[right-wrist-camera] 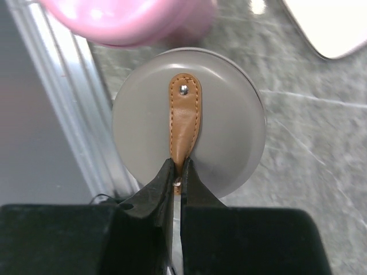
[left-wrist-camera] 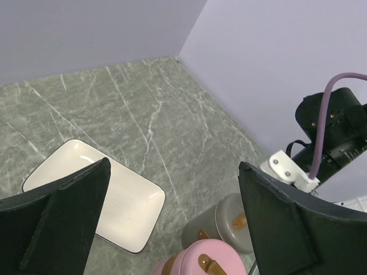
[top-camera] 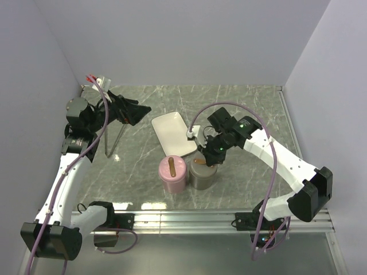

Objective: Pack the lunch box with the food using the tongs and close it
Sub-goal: Move the packing box to the center of the board.

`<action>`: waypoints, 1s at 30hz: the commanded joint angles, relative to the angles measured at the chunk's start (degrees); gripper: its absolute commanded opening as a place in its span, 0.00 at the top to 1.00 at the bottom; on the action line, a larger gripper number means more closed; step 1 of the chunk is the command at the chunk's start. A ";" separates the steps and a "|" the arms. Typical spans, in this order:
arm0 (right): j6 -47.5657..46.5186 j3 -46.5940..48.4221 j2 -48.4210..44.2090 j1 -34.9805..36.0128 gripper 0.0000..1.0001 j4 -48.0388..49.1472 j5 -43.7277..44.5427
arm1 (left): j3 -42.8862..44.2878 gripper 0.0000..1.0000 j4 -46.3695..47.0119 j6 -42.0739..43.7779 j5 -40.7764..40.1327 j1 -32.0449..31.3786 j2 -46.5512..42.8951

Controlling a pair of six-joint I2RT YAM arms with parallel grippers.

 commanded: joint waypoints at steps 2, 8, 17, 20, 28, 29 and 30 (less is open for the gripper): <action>3.09 -3.83 -0.05 3.55 1.00 -5.20 -2.96 | 2.30 0.00 0.70 -0.16 0.92 0.16 -0.87; 4.85 -5.67 -1.11 5.13 0.99 -3.89 -1.91 | 2.04 0.00 0.70 -0.16 0.92 0.16 -0.96; 6.08 -3.75 -0.75 5.22 0.72 -3.44 -0.50 | 1.68 0.01 -0.44 1.24 0.74 0.16 -1.31; 6.70 -2.35 -1.28 5.31 0.68 -3.18 0.82 | 1.68 0.01 -0.88 1.59 0.65 0.16 -1.48; 7.84 2.14 -2.69 5.22 0.62 -3.53 2.58 | 0.89 0.01 -0.97 2.30 1.62 0.16 -2.19; 7.84 2.58 -2.78 5.22 0.61 -3.71 2.58 | 0.81 0.01 -0.97 2.21 1.62 0.07 -2.19; 7.93 2.93 -3.21 5.13 0.60 -3.88 2.49 | 0.63 0.01 -0.97 2.30 1.79 0.07 -2.19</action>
